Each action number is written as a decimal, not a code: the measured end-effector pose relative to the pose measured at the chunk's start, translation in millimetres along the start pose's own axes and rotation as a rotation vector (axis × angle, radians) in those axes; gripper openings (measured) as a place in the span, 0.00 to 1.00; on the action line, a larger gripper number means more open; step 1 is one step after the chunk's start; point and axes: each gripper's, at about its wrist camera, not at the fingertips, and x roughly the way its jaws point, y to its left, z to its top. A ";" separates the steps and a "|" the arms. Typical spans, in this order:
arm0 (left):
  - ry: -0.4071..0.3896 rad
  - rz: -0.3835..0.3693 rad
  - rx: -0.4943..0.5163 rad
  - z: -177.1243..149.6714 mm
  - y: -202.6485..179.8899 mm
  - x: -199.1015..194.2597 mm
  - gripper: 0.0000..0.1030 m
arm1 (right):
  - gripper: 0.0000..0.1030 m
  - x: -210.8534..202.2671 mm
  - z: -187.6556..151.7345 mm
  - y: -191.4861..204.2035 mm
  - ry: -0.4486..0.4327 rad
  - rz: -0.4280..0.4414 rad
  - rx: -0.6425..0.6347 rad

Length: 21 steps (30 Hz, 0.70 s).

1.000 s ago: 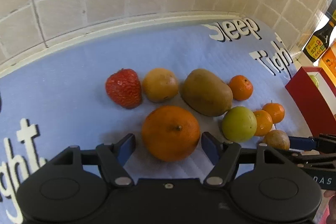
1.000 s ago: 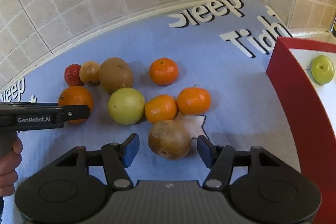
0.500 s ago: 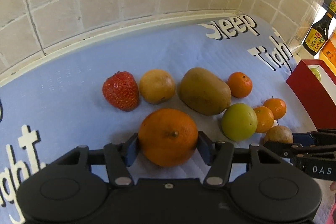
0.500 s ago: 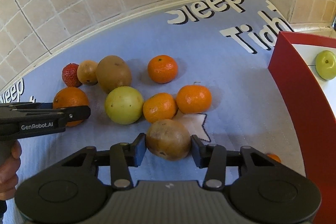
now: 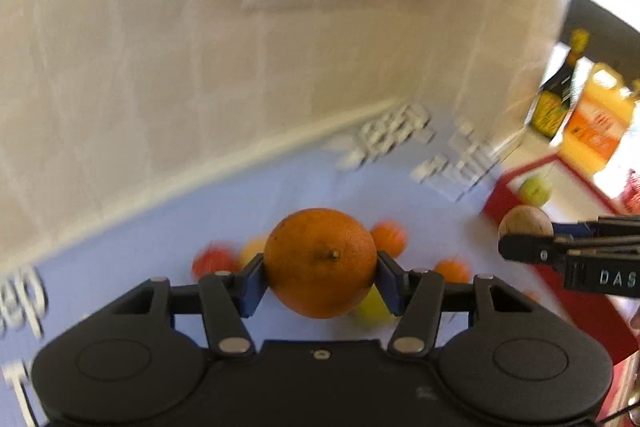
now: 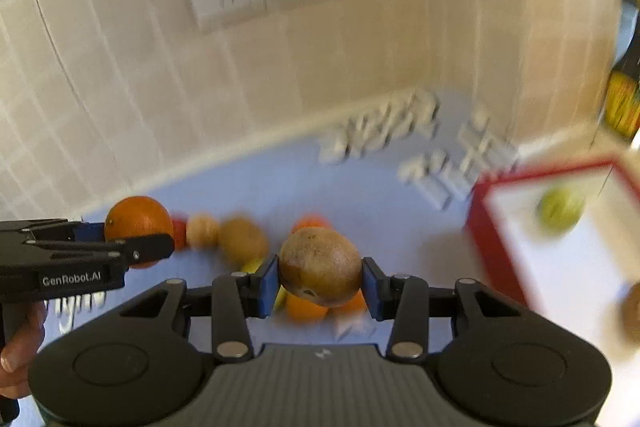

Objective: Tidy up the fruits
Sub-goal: 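Carry the orange and brown fruit into the red box and release both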

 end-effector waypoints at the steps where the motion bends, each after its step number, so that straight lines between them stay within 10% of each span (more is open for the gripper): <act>1: -0.032 -0.012 0.023 11.2 -8.5 -7.2 0.65 | 0.43 -14.2 9.1 -4.1 -0.041 -0.012 -0.005; 10: -0.178 -0.245 0.180 96.8 -107.2 -23.0 0.66 | 0.43 -117.3 39.1 -86.6 -0.283 -0.219 0.132; 21: 0.125 -0.412 0.293 68.2 -242.3 95.8 0.66 | 0.44 -109.1 -39.2 -203.6 -0.071 -0.341 0.466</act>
